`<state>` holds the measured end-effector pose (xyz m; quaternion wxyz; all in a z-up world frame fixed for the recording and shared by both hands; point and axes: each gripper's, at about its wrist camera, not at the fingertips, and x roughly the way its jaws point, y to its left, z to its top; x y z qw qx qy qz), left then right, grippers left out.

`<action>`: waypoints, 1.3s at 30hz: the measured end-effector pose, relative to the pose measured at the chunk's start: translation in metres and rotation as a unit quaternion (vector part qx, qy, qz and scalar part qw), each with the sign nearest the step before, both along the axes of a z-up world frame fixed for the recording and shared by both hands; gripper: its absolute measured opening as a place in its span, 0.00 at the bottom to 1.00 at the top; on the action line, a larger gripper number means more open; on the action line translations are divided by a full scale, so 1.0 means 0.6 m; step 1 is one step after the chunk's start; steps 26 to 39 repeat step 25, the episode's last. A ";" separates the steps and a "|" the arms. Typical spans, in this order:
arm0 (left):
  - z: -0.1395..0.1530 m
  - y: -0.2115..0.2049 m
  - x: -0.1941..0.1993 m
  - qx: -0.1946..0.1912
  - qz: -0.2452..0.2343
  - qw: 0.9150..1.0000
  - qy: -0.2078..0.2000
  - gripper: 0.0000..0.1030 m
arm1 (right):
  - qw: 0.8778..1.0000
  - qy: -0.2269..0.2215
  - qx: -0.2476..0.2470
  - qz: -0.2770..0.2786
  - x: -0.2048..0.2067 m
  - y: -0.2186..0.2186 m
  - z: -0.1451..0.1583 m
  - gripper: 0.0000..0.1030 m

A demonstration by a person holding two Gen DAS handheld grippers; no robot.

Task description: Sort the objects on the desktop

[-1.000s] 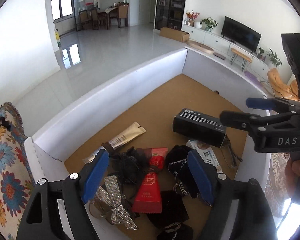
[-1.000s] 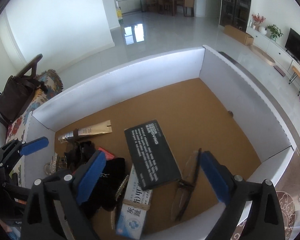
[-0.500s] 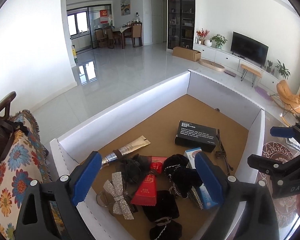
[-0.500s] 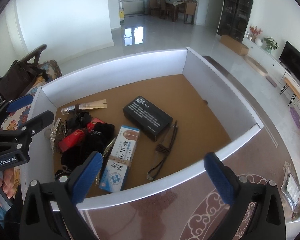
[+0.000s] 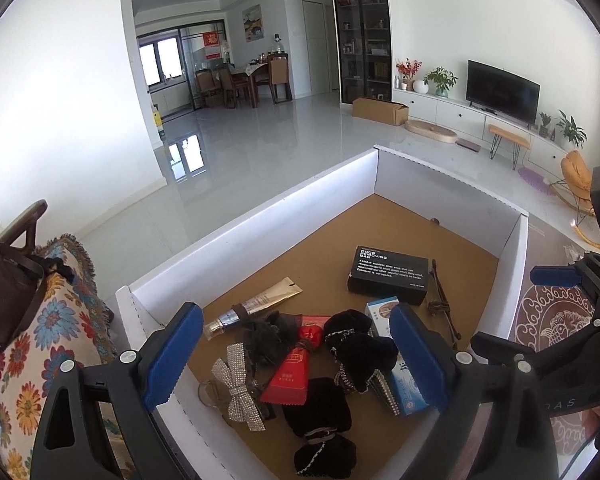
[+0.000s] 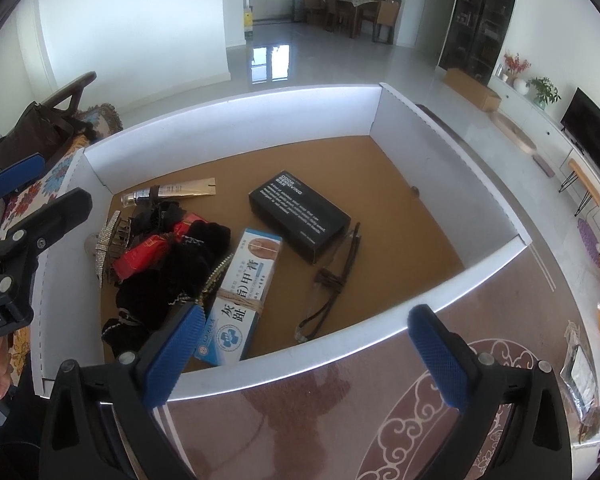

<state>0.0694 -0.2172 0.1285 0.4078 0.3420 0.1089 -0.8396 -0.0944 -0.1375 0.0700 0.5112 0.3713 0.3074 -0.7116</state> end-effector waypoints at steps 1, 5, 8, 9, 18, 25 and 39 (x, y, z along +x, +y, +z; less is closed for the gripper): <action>-0.001 0.001 -0.001 -0.002 -0.001 1.000 -0.001 0.92 | 1.000 0.000 0.000 0.000 0.000 0.000 -0.002 0.99; -0.002 0.006 -0.005 0.005 -0.005 1.000 -0.002 0.93 | 1.000 -0.001 0.001 0.002 -0.001 -0.004 -0.001 0.99; -0.001 0.005 -0.004 0.019 -0.007 1.000 0.007 0.92 | 1.000 0.001 -0.001 0.005 0.003 -0.009 0.003 0.99; 0.000 0.005 -0.002 0.021 -0.007 1.000 0.011 0.92 | 1.000 0.002 -0.001 0.007 0.004 -0.010 0.004 0.99; 0.011 -0.014 0.017 0.042 0.014 0.998 0.037 0.93 | 1.000 0.002 0.000 0.008 0.004 -0.016 0.007 0.99; 0.026 -0.004 0.036 0.012 0.057 0.996 0.065 1.00 | 1.000 0.003 0.004 0.009 0.007 -0.019 0.002 0.99; 0.026 -0.004 0.036 0.012 0.057 0.996 0.065 1.00 | 1.000 0.003 0.004 0.009 0.007 -0.019 0.002 0.99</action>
